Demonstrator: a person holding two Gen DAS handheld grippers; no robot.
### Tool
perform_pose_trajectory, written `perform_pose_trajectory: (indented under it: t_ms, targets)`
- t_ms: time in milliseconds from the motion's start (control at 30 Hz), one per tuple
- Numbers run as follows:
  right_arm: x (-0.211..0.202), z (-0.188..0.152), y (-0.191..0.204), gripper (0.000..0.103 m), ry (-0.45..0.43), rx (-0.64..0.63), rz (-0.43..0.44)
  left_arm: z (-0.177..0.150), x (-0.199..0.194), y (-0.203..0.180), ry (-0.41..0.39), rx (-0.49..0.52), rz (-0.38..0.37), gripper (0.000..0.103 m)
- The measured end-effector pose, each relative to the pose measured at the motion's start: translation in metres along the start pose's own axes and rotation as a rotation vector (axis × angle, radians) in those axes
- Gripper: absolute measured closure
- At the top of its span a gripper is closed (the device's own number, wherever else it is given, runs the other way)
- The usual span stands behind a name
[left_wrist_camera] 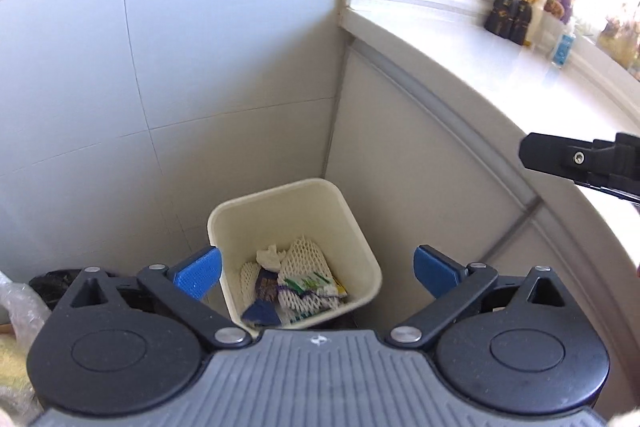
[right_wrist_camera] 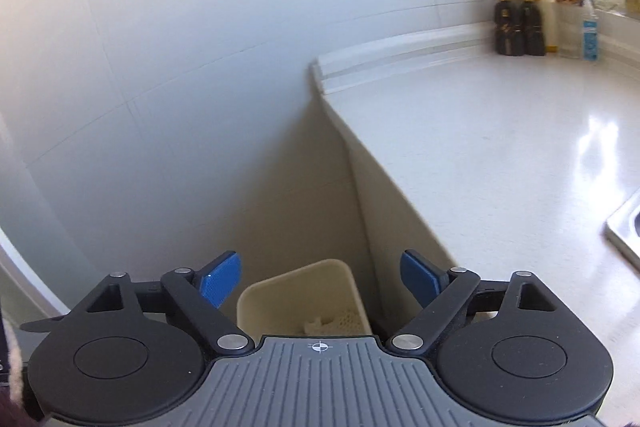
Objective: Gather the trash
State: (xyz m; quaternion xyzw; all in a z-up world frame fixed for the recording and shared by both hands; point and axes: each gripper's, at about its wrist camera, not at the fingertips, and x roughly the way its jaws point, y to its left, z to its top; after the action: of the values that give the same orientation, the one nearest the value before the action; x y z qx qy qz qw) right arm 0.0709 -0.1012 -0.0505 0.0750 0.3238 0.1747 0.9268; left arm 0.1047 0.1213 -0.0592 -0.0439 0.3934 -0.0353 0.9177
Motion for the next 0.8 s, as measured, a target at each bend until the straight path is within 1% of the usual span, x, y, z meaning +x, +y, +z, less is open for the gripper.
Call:
perform_pose_trajectory:
  t_ms: [33, 67, 100, 200, 333, 400, 500, 667, 800]
  targets:
    - [-0.01, -0.001, -0.001, 0.01, -0.011, -0.008, -0.028, -0.002, 0.0, -0.002, 0.003, 0.003, 0.002, 0.0]
    - [-0.019, -0.002, -0.002, 0.007, -0.02, -0.016, -0.053, -0.003, -0.005, -0.005, 0.006, 0.002, 0.007, 0.001]
    - [-0.033, -0.003, -0.005, 0.004, -0.032, -0.024, -0.082, -0.005, -0.008, -0.007, 0.011, 0.003, 0.019, 0.0]
    - [-0.058, -0.008, -0.01, 0.001, -0.07, -0.037, -0.144, -0.005, -0.011, -0.023, 0.011, 0.025, 0.064, 0.0]
    - [-0.07, -0.011, -0.014, 0.0, -0.05, -0.043, -0.224, -0.016, -0.02, -0.039, 0.007, 0.051, 0.1, 0.0]
    - [-0.075, -0.015, -0.021, 0.0, -0.036, -0.033, -0.24, -0.017, -0.023, -0.044, 0.012, 0.053, 0.083, 0.0]
    - [-0.071, -0.013, -0.029, 0.0, -0.007, -0.018, -0.252, -0.021, -0.027, -0.05, 0.008, 0.052, 0.076, 0.0]
    - [-0.076, -0.022, -0.033, 0.0, 0.013, -0.01, -0.261, -0.022, -0.024, -0.054, 0.018, 0.053, 0.078, 0.0]
    - [-0.074, -0.026, -0.036, 0.0, 0.02, 0.005, -0.257, -0.023, -0.025, -0.057, 0.014, 0.059, 0.096, 0.0]
